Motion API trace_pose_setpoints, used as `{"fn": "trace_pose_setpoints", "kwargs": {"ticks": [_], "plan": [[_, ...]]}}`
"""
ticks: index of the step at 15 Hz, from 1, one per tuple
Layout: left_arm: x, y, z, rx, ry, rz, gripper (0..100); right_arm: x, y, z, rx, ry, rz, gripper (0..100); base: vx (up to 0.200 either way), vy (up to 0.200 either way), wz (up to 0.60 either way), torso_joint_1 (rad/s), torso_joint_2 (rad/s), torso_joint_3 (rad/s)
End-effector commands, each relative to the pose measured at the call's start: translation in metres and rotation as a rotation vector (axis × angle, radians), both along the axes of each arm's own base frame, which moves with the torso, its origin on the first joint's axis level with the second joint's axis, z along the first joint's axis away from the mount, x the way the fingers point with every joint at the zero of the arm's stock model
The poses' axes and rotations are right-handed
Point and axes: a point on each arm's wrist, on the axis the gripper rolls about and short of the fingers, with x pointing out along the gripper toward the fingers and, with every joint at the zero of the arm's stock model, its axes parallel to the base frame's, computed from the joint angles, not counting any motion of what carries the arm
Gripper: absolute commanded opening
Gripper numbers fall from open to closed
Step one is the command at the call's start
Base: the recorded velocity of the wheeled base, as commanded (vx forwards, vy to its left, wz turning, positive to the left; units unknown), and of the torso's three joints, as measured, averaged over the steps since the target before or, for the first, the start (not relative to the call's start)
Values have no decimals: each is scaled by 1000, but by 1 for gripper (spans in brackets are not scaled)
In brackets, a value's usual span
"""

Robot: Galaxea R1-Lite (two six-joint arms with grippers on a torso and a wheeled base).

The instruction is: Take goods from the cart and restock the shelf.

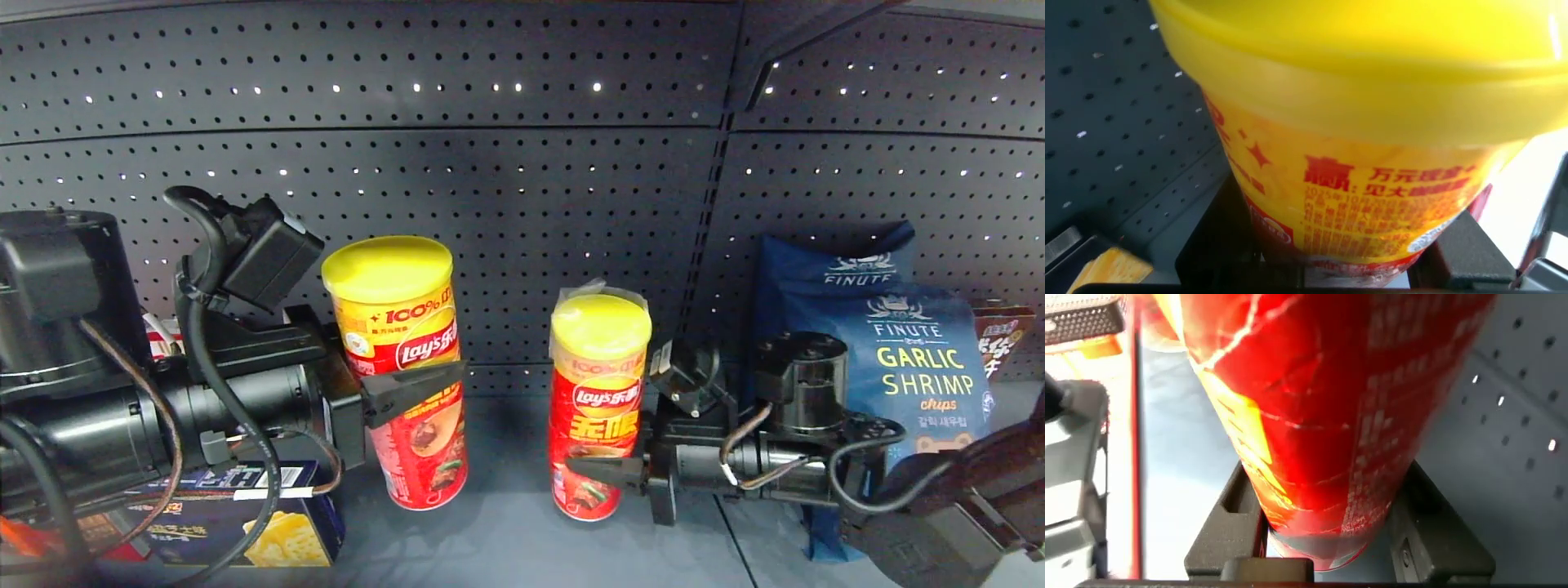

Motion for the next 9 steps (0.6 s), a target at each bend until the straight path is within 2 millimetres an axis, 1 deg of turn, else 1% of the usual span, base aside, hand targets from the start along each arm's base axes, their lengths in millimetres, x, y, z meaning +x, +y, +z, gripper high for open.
{"fn": "trace_pose_setpoints", "kwargs": {"ticks": [1,2,3,4,7,9], "plan": [[0,1,0,0,-1,4,0,-24,-6,8,11,-16,21,0,0,0,0,0,0,0],[0,1,0,0,-1,4,0,-28,-6,8,13,-11,26,0,0,0,0,0,0,0],[0,1,0,1,0,4,0,-38,-4,8,30,-7,45,0,0,0,0,0,0,0],[0,1,-1,1,2,4,0,-41,-3,7,33,-10,42,0,0,0,0,0,0,0],[0,1,-1,1,2,4,0,-56,0,-3,24,13,45,0,0,0,0,0,0,0],[0,1,-1,2,3,4,0,-61,-1,-10,12,24,57,0,0,0,0,0,0,0]]}}
